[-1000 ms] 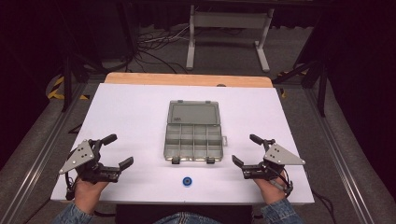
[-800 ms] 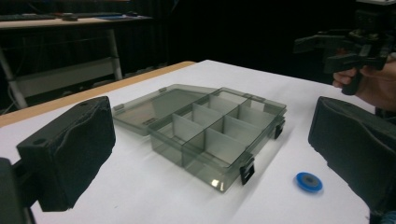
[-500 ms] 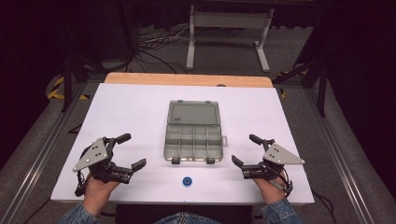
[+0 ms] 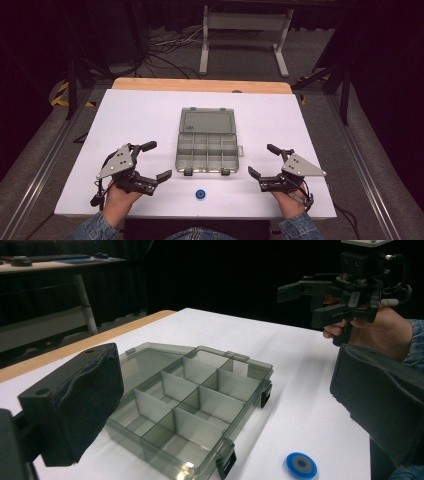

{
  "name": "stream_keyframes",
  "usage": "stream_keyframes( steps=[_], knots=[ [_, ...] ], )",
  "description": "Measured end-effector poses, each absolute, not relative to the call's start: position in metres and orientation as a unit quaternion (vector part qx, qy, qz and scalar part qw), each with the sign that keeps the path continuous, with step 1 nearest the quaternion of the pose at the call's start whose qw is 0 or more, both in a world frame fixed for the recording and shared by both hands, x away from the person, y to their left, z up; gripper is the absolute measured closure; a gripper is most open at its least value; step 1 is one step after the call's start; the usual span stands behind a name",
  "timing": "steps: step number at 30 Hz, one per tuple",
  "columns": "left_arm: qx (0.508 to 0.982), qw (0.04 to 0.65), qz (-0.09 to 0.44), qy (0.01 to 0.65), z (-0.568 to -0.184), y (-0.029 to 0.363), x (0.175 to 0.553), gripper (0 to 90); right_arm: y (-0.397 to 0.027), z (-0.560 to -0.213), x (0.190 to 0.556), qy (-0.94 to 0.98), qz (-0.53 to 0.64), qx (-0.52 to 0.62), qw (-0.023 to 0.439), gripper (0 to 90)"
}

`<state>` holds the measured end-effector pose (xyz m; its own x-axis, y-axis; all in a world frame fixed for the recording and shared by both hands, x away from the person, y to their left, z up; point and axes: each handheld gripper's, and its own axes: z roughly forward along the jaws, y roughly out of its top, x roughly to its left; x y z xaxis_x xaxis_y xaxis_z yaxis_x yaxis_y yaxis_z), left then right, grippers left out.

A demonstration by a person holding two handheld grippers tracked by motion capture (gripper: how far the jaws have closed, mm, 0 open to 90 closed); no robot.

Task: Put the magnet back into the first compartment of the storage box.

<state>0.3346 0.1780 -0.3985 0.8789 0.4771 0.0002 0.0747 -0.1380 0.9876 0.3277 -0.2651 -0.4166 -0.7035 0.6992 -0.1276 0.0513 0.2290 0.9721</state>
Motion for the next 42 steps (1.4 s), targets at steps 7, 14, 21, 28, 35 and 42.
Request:
stream_keyframes(
  steps=[7,14,21,28,35,42],
  knots=[
    [0.738,0.634,0.147,0.179,-0.396,0.166,0.339,1.3,-0.266,-0.417,0.329,0.73,0.563,0.262,0.285,5.4],
    [0.748,0.632,0.114,0.167,-0.393,0.156,0.344,1.3,-0.266,-0.417,0.329,0.73,0.564,0.262,0.284,5.4],
    [0.765,0.616,0.1,0.157,-0.39,0.145,0.347,1.0,-0.267,-0.417,0.329,0.729,0.566,0.262,0.282,5.4],
    [0.781,0.6,0.101,0.141,-0.385,0.139,0.352,4.1,-0.268,-0.415,0.329,0.727,0.572,0.258,0.279,5.1],
    [0.837,0.524,0.117,0.103,-0.372,0.124,0.35,7.1,-0.267,-0.415,0.329,0.73,0.569,0.265,0.271,5.1],
    [0.888,0.444,0.078,0.094,-0.358,0.108,0.351,6.4,-0.267,-0.414,0.33,0.734,0.564,0.268,0.265,5.2]
  ],
)
